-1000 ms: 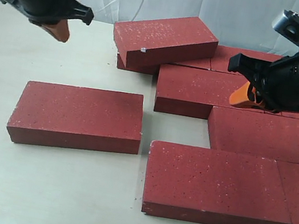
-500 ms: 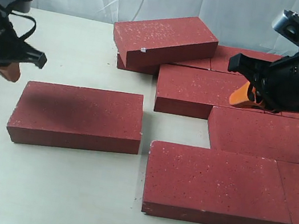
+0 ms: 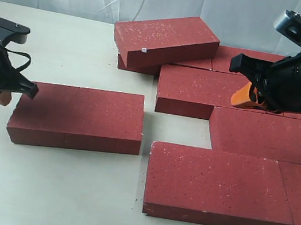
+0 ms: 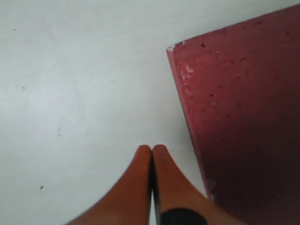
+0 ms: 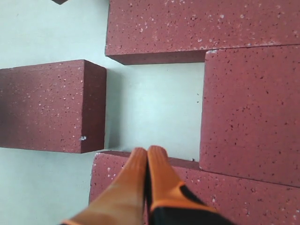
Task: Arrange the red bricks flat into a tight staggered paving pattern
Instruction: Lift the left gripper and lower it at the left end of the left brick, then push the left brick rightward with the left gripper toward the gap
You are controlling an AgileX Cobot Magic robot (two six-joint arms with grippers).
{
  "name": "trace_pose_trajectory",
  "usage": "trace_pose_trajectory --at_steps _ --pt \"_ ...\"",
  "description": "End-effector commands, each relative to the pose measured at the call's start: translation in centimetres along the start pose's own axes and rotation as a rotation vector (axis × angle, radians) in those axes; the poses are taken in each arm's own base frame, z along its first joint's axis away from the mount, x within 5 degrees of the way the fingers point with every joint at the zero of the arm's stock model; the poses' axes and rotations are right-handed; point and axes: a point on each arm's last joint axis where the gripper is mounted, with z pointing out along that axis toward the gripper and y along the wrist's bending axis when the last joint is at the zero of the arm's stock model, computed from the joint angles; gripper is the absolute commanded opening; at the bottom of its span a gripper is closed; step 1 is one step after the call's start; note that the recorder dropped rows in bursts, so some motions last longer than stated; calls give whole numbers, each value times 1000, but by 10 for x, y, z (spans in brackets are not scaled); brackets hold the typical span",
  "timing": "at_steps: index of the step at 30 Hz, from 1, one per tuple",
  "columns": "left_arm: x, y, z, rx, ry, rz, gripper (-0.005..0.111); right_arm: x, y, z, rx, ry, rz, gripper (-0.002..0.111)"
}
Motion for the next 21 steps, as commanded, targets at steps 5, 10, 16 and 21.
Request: trace_pose_trajectory --at_steps 5,10,16,21 --pt "-2 -12 25 123 14 4 0 1 -1 0 1 0 -4 -1" --pt "-5 -19 31 204 -10 60 0 1 -1 0 1 -2 -4 -1" --pt "-8 -19 32 208 -43 87 0 1 -1 0 1 -2 -4 -1" --pt "-9 -18 32 192 -54 101 0 1 -1 0 1 -2 -4 -1"
